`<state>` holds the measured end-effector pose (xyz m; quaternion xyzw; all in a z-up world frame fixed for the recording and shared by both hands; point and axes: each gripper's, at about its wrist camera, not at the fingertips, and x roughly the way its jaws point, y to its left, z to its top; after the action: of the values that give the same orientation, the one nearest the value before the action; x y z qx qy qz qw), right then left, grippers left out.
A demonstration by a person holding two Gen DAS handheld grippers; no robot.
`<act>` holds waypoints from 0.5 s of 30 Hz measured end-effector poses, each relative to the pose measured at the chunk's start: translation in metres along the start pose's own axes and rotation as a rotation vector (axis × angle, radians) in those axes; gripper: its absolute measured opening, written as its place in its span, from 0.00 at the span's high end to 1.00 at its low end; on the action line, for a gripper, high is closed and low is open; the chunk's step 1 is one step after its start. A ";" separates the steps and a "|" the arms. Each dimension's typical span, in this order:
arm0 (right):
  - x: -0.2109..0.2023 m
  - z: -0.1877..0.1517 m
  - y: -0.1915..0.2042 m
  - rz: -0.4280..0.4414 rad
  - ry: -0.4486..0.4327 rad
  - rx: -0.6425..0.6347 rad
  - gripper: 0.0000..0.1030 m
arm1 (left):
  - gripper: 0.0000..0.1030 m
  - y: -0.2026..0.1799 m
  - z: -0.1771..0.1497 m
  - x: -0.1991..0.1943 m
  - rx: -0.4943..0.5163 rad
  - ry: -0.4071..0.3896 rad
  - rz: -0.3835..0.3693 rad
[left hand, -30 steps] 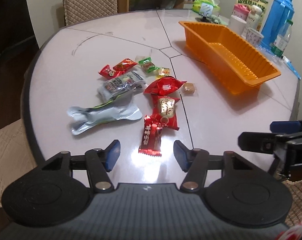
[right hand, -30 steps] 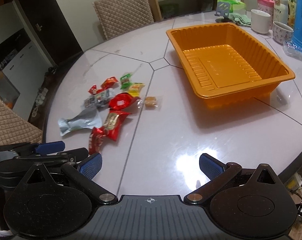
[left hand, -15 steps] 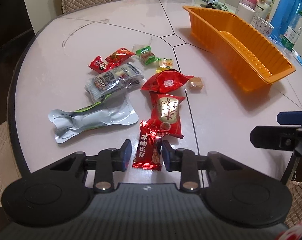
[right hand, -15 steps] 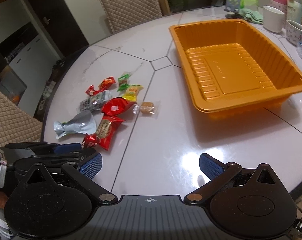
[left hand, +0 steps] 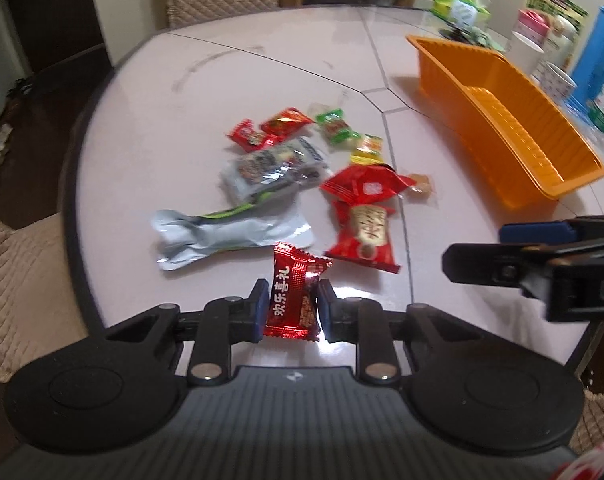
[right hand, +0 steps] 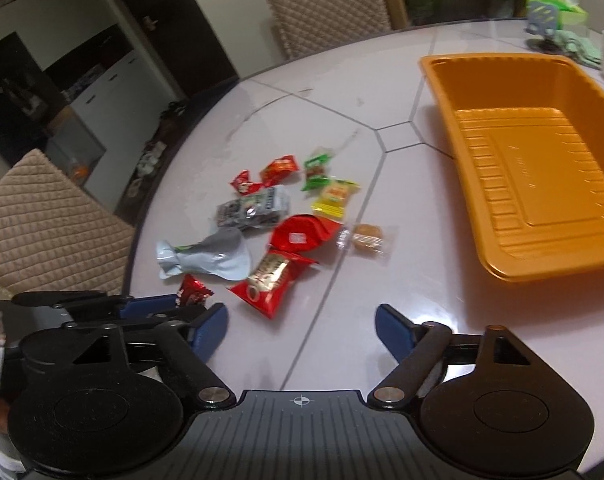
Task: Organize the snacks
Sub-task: 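Lower the right gripper onto the red-and-gold candy and close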
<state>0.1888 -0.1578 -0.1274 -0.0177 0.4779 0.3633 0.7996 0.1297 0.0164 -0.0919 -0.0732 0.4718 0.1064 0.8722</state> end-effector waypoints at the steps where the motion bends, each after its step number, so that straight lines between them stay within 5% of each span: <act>1: 0.004 0.002 0.001 0.012 0.003 -0.005 0.30 | 0.78 0.002 0.001 -0.003 -0.009 -0.005 0.010; 9: 0.035 0.015 0.013 0.048 0.033 0.028 0.44 | 0.78 0.022 0.007 -0.012 -0.049 -0.014 0.063; 15: 0.058 0.018 0.025 -0.032 0.027 0.089 0.50 | 0.78 0.042 0.018 -0.008 -0.015 -0.016 0.033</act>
<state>0.2033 -0.1004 -0.1547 0.0054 0.5038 0.3284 0.7989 0.1293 0.0598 -0.0771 -0.0710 0.4653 0.1250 0.8734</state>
